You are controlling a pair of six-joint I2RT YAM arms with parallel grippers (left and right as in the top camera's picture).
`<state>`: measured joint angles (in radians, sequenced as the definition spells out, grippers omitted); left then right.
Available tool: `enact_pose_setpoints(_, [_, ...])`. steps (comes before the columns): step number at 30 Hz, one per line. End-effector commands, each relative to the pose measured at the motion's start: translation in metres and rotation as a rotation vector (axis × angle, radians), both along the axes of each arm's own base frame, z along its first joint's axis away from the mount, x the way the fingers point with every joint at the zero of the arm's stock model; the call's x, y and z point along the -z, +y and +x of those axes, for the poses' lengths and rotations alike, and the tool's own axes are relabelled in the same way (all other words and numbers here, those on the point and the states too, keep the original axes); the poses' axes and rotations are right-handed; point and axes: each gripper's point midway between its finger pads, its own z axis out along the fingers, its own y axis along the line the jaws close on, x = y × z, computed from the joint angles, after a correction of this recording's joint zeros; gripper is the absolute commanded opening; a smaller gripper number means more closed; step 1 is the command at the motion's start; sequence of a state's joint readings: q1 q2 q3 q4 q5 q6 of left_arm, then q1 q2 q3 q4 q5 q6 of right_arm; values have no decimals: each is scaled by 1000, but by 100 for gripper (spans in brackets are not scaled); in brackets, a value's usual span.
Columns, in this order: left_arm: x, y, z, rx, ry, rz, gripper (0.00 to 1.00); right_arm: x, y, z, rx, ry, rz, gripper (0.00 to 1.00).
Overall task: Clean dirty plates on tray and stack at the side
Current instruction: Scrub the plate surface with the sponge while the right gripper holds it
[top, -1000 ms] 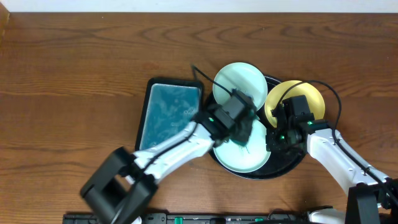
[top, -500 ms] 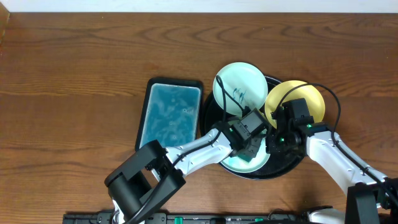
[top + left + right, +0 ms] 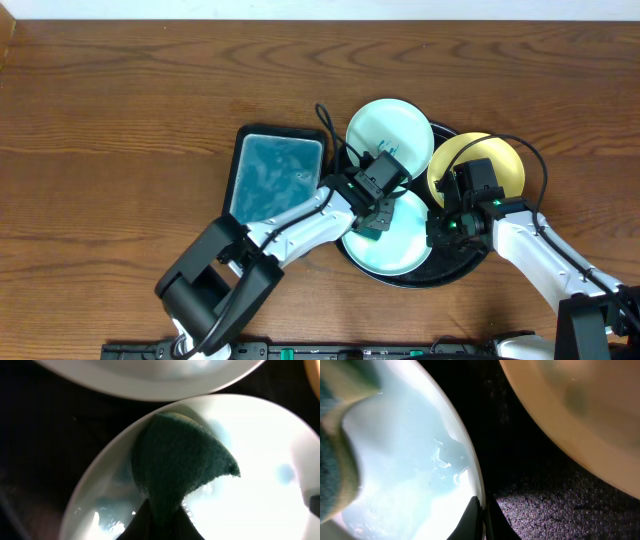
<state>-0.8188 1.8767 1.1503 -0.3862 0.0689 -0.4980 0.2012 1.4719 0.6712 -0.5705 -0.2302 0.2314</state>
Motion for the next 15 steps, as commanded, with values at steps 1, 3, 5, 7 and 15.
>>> enact_pose_setpoints(1, [-26,18,11,-58,-60,-3,7,7,-2,-8,-3,25,-22,1])
enact_pose_setpoints(3, [-49,15,13,-59,-101,-47,8,7,-2,-8,-3,25,-22,1])
enact_pose_setpoints(5, [-67,11,13,-55,-136,-84,8,7,-2,-8,-2,22,-21,1])
enact_pose_setpoints(7, [-76,7,13,-48,-155,-106,7,7,-2,-7,-2,18,-20,1])
enact_pose_setpoints(15, [-53,-13,-4,-39,-106,-98,8,6,-2,-7,-3,18,-20,1])
